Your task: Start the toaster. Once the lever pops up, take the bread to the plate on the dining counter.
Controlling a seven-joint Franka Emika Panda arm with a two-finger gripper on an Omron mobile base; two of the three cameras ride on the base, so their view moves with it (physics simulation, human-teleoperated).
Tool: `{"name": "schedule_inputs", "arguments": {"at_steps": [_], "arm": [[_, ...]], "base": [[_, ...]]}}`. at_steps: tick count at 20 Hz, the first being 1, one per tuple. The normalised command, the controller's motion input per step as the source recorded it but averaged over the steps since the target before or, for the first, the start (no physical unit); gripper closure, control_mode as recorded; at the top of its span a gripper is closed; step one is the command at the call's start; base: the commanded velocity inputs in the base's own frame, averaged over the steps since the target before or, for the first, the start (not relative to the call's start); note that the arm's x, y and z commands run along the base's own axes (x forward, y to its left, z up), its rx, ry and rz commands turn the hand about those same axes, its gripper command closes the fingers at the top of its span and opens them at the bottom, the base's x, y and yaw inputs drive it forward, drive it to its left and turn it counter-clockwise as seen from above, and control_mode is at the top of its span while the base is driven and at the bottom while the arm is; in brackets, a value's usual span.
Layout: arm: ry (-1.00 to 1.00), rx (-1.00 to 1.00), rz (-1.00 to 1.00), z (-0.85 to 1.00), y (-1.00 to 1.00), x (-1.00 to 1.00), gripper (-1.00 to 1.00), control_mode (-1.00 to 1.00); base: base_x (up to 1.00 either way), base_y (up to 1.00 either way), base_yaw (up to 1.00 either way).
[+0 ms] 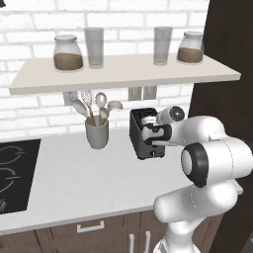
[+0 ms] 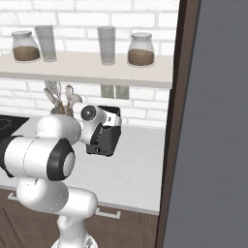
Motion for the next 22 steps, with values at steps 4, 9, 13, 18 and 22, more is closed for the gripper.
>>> {"name": "schedule_inputs", "arguments": {"at_steps": [4, 9, 13, 18, 22], "arm": [[0.0, 0.0, 0.0, 0.0, 0.0, 0.0, -1.0, -1.0], [0.0, 0.0, 0.0, 0.0, 0.0, 0.0, -1.0, -1.0], [0.0, 0.0, 0.0, 0.0, 0.0, 0.0, -1.0, -1.0], [0.0, 0.0, 0.0, 0.0, 0.0, 0.0, -1.0, -1.0], [0.0, 0.0, 0.0, 0.0, 0.0, 0.0, -1.0, -1.0]], "base": [[0.0, 0.0, 0.0], [0.0, 0.0, 0.0], [0.0, 0.0, 0.0], [0.0, 0.0, 0.0], [0.0, 0.0, 0.0]]}}
